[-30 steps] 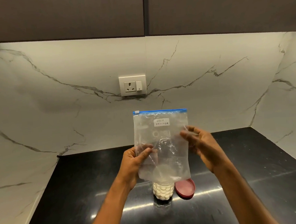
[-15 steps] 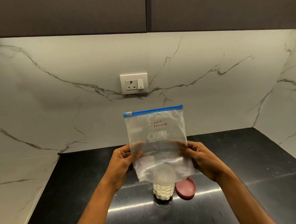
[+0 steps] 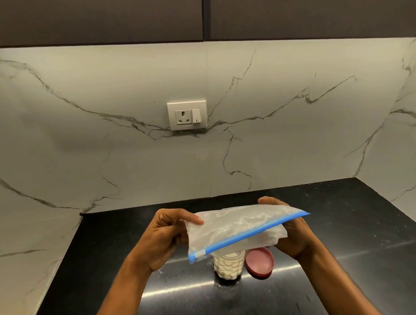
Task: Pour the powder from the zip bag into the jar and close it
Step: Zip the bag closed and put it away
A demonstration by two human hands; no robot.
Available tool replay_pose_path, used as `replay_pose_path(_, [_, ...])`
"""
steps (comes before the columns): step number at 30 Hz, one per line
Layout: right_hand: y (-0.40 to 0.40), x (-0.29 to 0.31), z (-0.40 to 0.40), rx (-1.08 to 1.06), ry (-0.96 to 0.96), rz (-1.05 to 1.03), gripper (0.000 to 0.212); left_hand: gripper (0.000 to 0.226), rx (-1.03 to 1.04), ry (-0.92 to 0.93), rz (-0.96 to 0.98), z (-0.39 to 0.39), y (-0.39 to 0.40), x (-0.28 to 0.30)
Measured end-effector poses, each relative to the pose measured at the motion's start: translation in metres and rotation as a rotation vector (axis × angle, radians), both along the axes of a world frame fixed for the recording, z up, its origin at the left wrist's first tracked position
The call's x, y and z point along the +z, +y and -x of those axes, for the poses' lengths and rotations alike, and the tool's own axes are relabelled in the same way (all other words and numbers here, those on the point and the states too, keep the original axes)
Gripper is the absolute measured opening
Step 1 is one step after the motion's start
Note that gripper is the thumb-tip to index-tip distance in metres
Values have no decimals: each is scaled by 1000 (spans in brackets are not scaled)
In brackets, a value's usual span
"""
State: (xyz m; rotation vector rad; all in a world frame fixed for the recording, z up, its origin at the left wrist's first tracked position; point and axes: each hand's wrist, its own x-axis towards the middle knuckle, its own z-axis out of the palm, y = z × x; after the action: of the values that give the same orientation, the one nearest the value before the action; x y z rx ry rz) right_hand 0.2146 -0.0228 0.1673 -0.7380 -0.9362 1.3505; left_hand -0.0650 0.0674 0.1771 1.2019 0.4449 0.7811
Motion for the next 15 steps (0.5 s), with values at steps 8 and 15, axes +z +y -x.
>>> replay_pose_path(8, [-7, 3, 0, 174, -593, 110, 49, 43, 76, 149, -21, -4, -4, -15])
replay_pose_path(15, [-5, -7, 6, 101, -511, 75, 37, 44, 88, 168, -6, -7, -7, -19])
